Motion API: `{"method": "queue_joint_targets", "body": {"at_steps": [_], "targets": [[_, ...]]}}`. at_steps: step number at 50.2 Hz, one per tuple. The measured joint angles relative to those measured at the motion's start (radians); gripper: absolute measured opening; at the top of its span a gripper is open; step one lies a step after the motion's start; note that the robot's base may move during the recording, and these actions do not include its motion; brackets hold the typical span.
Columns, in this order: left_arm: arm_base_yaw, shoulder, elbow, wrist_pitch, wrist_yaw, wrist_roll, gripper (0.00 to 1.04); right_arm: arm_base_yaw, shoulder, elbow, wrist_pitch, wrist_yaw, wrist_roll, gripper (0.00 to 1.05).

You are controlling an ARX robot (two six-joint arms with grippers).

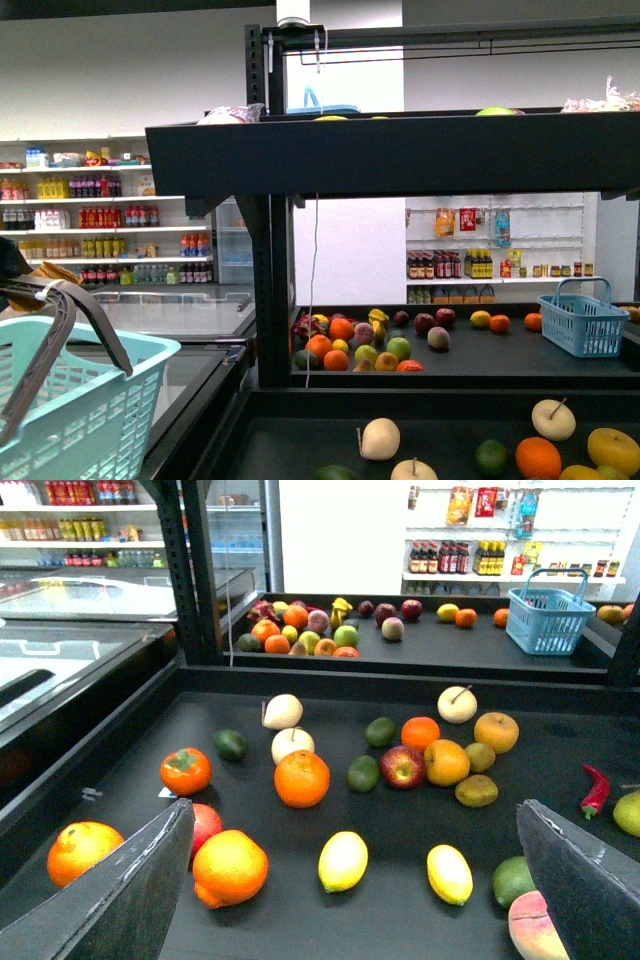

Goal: Pick lemon from shelf

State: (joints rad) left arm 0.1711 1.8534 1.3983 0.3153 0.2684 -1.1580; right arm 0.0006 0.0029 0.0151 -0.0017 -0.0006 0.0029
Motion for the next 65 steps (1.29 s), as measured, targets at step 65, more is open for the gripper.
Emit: {"method": "queue_joint_targets", "body": {"at_steps": [65], "targets": [[-0.681, 0.137, 0.099, -0.031, 0.117, 0.214, 0.08, 0.000, 0.000, 0.000, 0.000, 0.000, 0.000, 0.97]]}}
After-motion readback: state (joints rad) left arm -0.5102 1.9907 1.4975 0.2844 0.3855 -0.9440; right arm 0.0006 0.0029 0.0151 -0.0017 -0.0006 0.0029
